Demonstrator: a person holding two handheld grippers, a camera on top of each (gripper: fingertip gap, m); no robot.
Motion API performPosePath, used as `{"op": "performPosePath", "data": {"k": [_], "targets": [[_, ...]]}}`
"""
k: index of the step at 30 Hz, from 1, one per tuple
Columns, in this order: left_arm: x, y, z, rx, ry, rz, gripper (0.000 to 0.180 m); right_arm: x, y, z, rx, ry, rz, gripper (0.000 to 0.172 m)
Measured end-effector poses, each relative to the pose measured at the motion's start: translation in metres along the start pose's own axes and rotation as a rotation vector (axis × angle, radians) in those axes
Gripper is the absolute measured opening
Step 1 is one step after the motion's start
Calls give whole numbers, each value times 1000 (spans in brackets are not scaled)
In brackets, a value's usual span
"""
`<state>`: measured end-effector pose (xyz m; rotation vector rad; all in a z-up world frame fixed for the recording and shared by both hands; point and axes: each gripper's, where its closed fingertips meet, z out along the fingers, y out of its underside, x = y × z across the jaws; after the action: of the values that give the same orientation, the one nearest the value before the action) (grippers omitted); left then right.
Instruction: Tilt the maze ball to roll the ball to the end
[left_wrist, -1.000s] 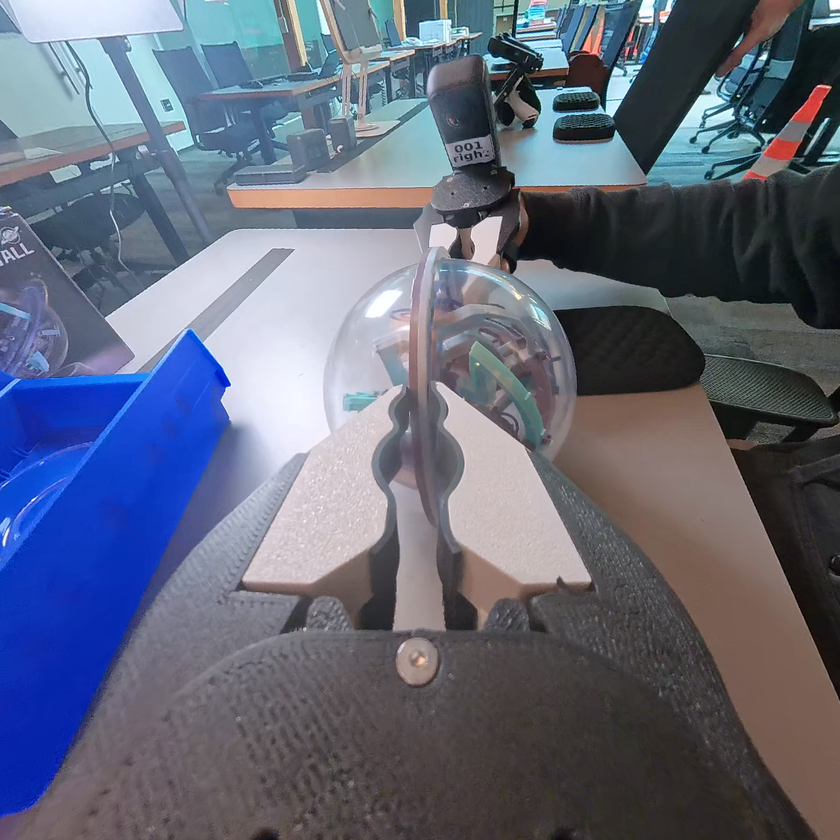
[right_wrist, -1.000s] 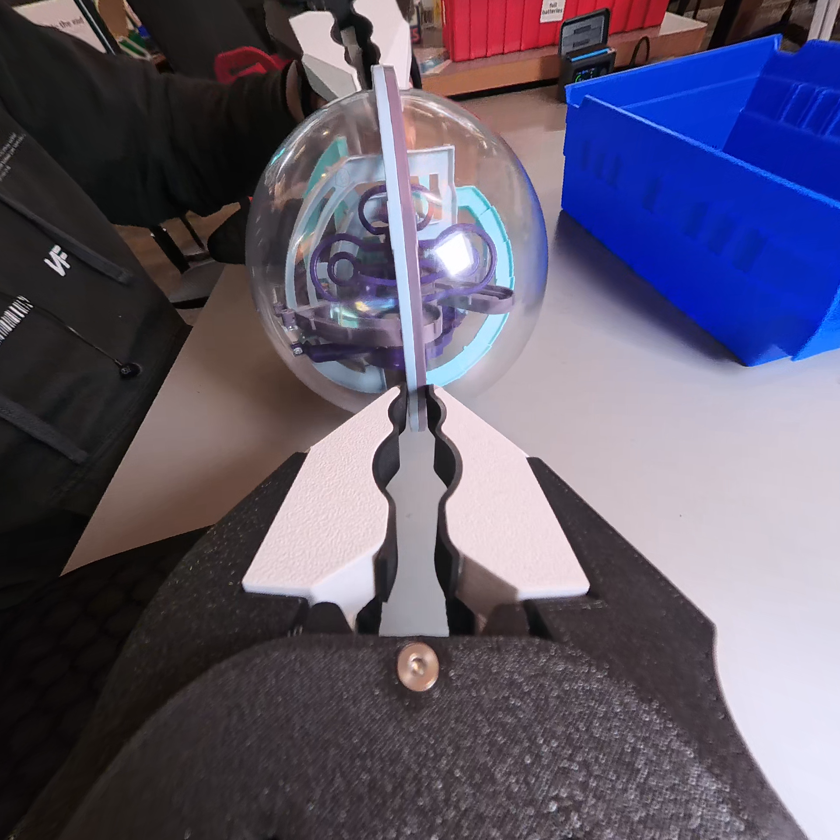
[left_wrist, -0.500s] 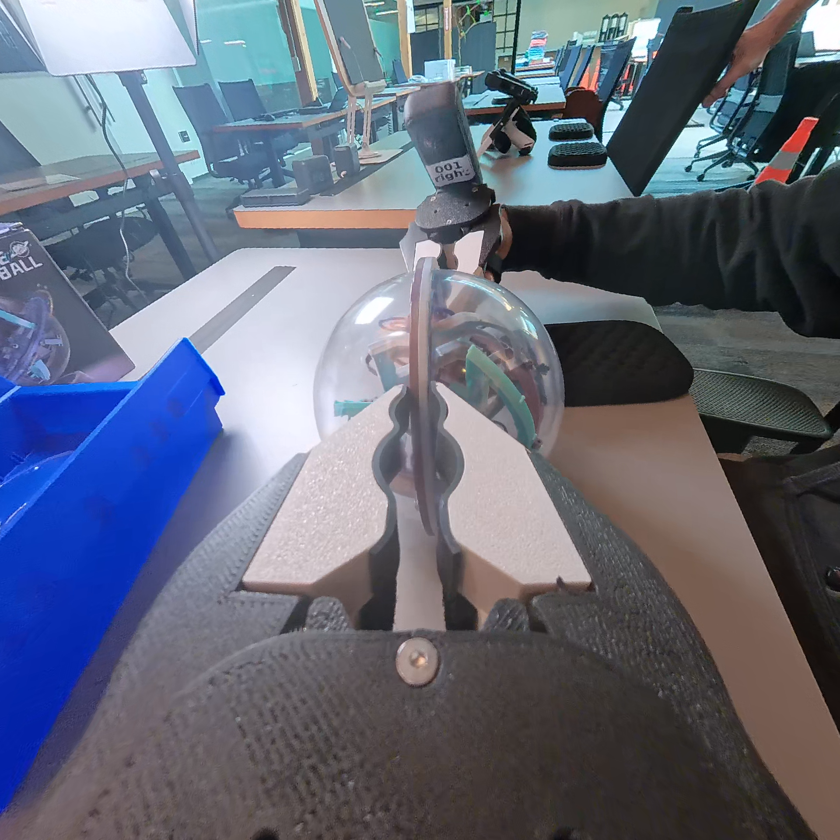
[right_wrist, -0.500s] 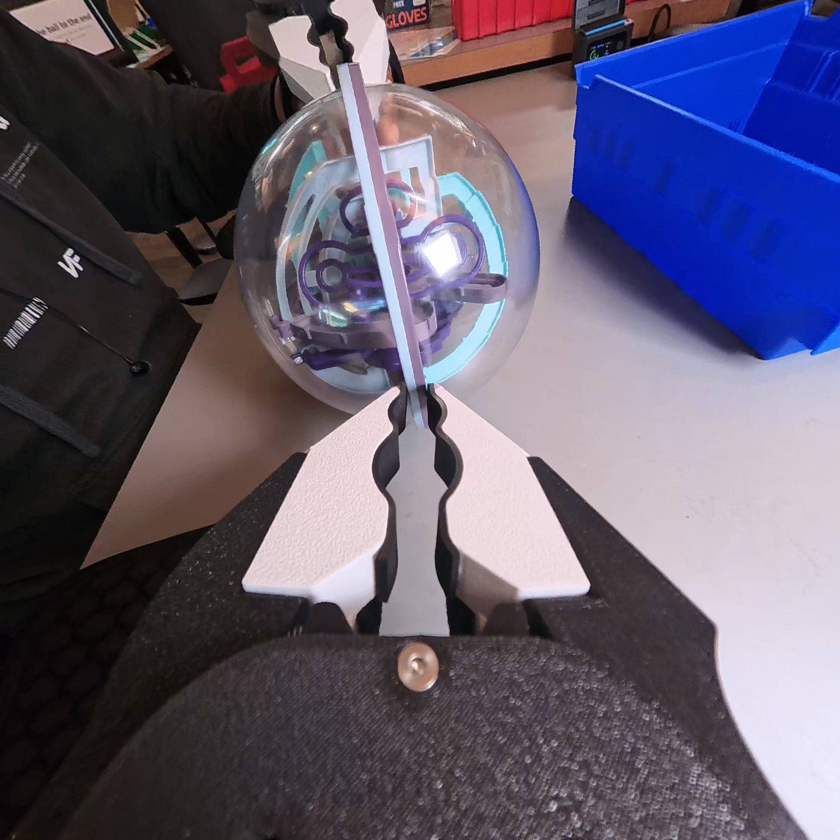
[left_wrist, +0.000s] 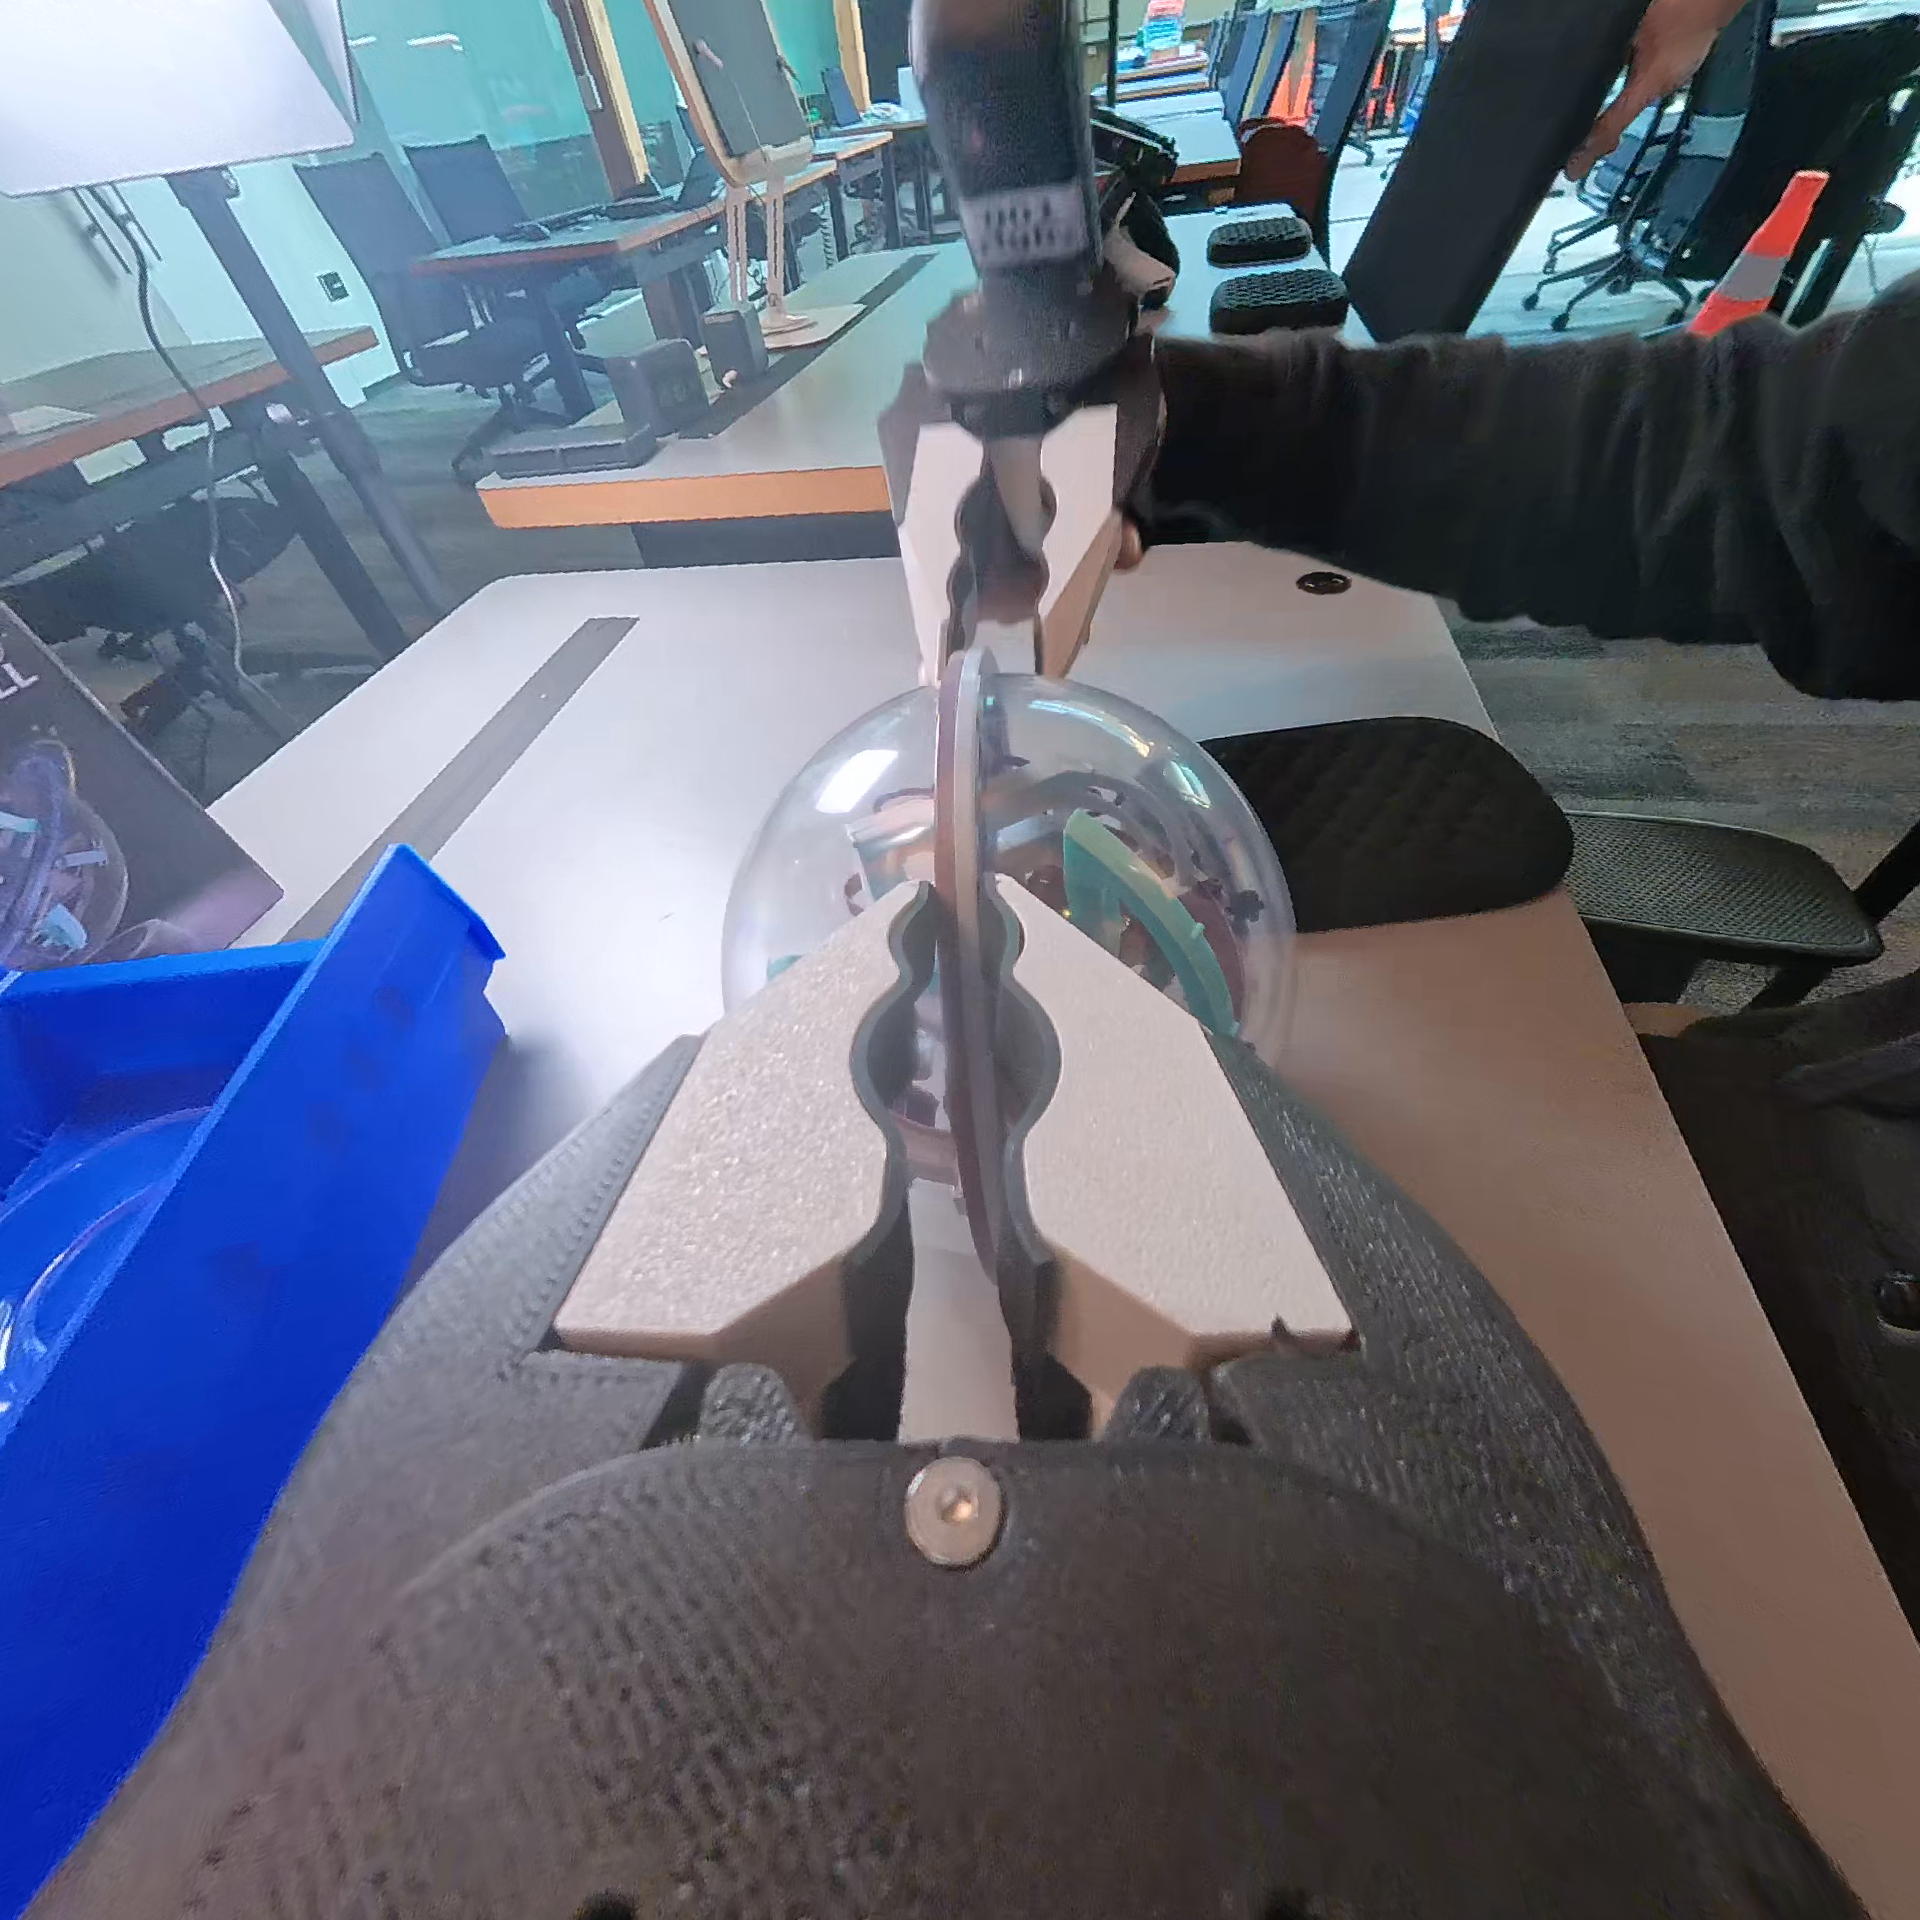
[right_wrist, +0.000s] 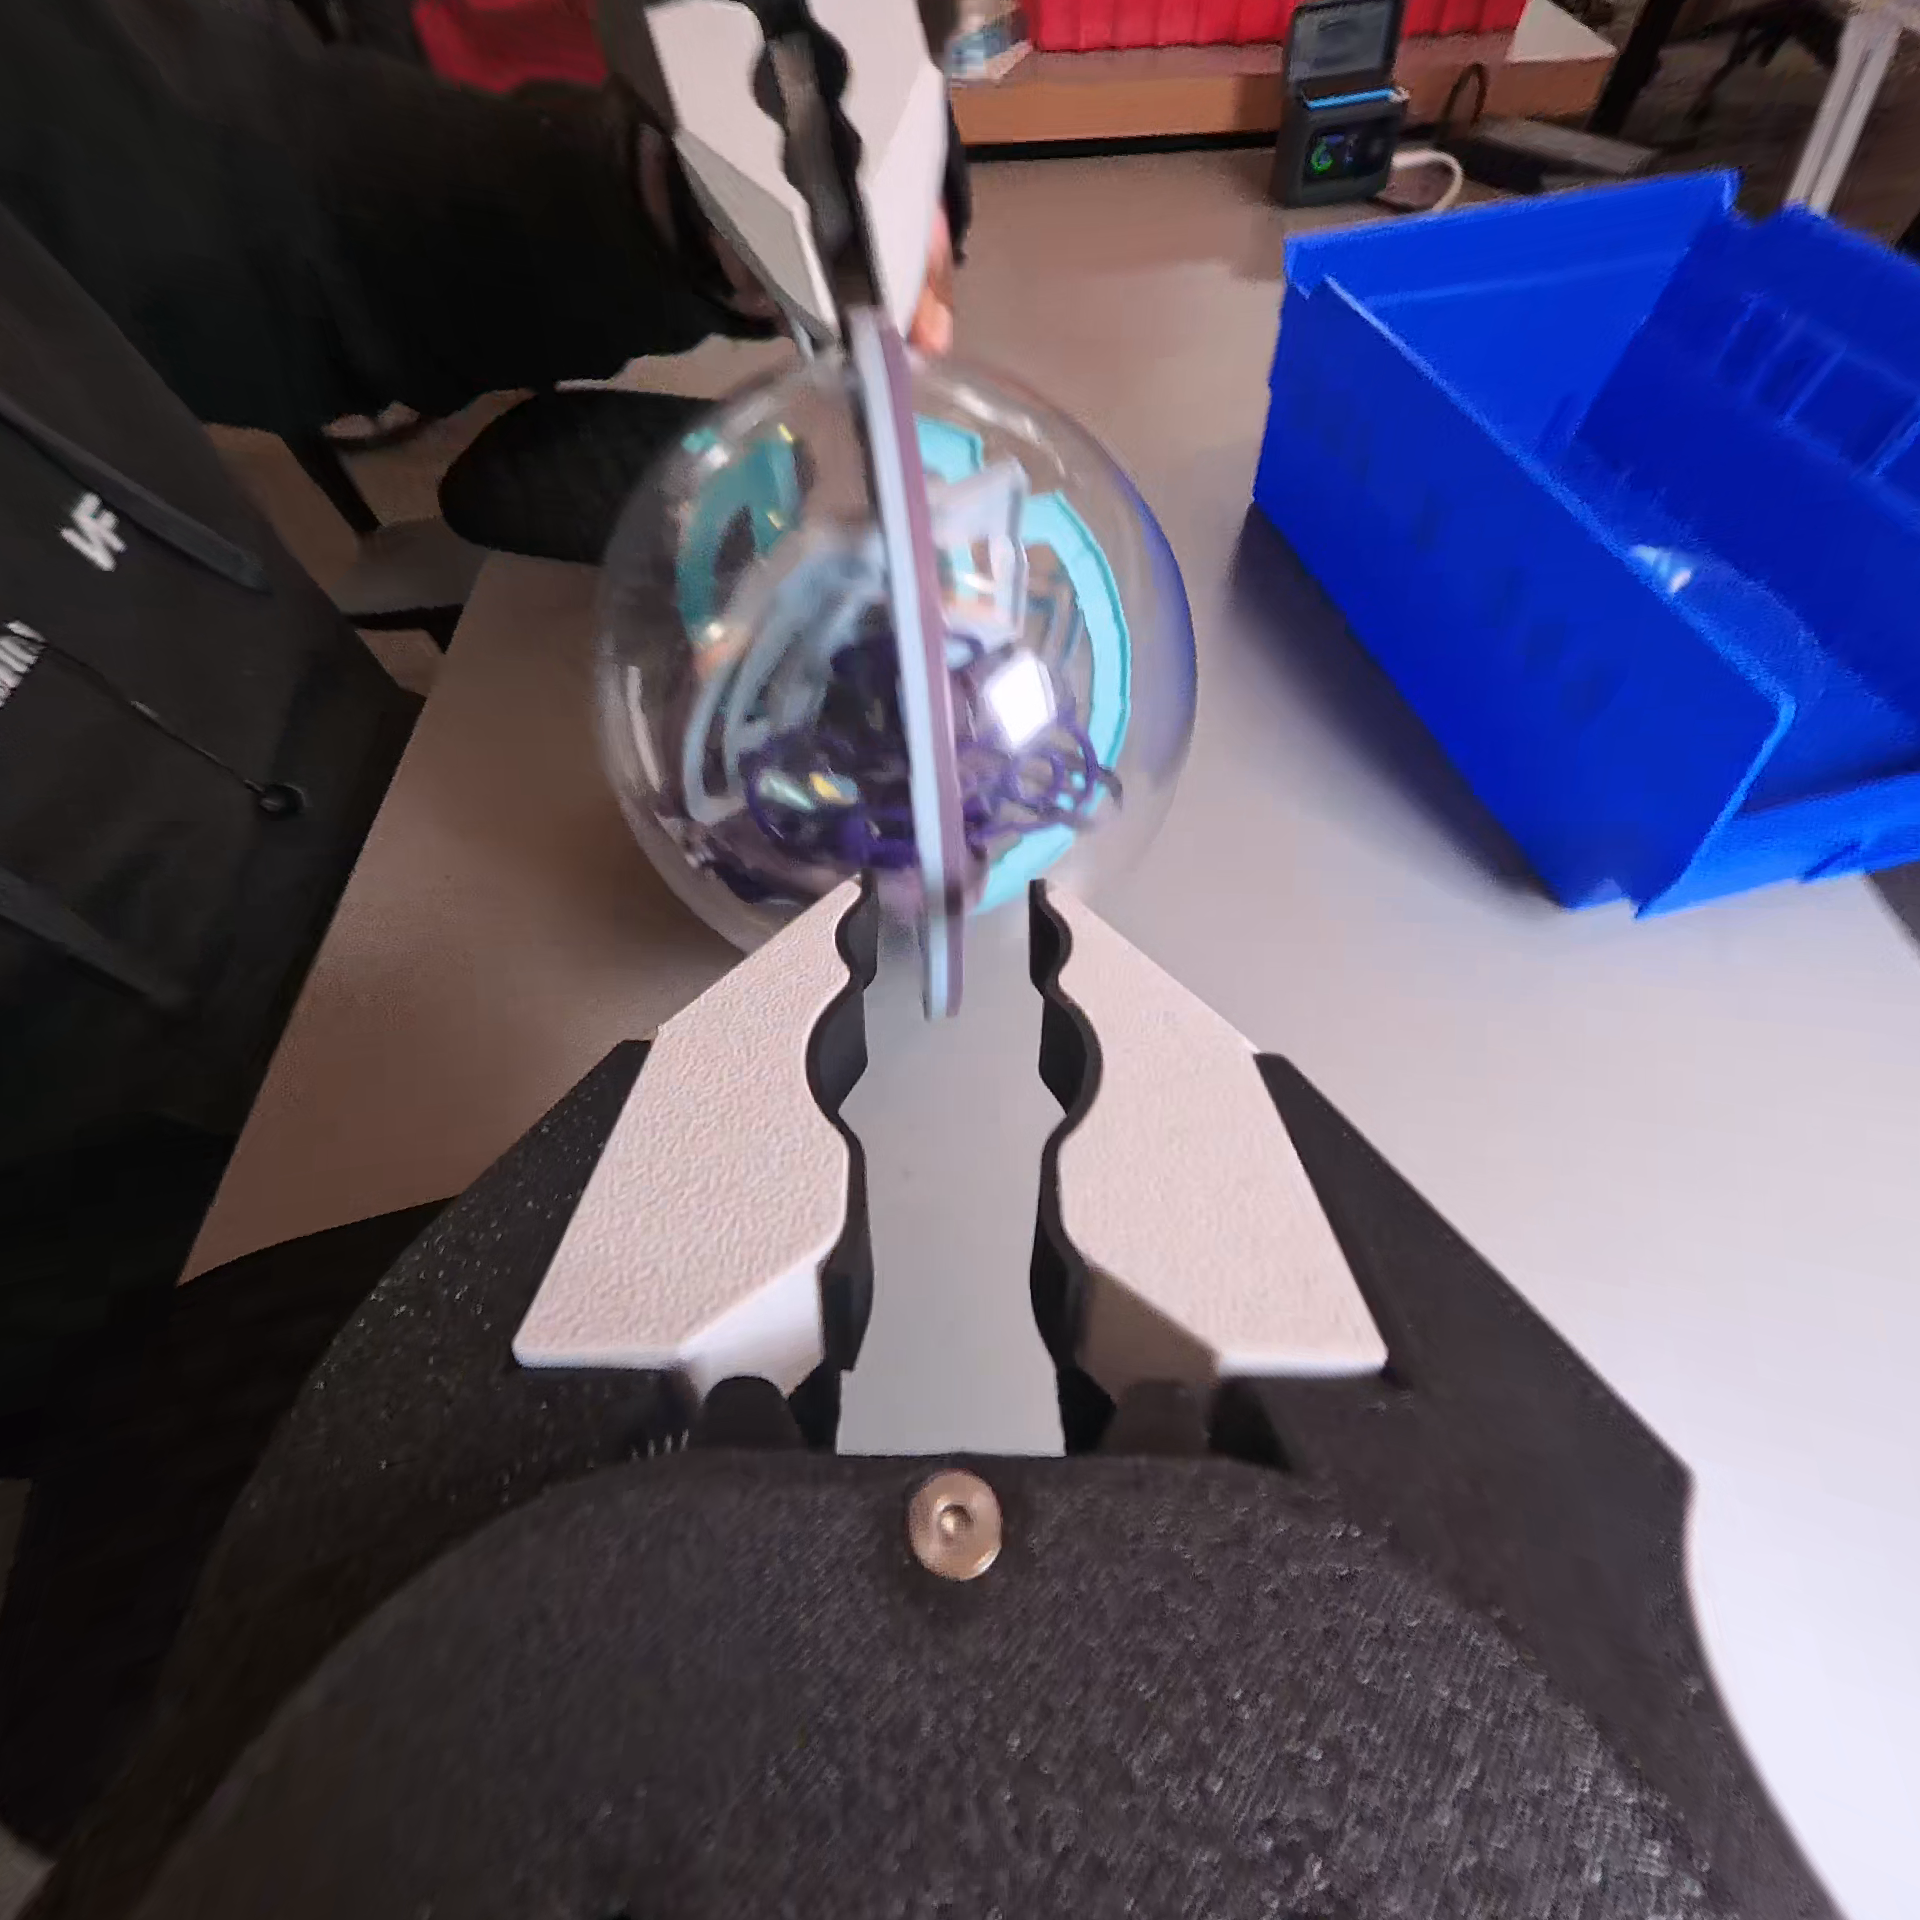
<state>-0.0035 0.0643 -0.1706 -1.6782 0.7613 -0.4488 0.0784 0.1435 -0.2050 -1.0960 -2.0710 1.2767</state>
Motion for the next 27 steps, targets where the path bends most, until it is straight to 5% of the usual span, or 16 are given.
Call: {"op": "performPosePath", "data": {"k": [5, 9, 18, 21, 27], "targets": [[0, -4, 7, -4, 41, 17, 6, -5, -34, 1, -133, -34, -93, 23], [-1, -8, 13, -1, 59, 25, 6, -8, -30, 12, -223, -86, -86, 17], [-6, -8, 9, 58, 34, 21, 7, -7, -31, 14, -178, -88, -71, 5], [-9, -1, 2, 94, 28, -35, 34, -7, -28, 12, -140, -85, -66, 5], [-5, 41, -19, 148, 138, -125, 45, -5, -17, 3, -38, -54, -12, 5]]}}
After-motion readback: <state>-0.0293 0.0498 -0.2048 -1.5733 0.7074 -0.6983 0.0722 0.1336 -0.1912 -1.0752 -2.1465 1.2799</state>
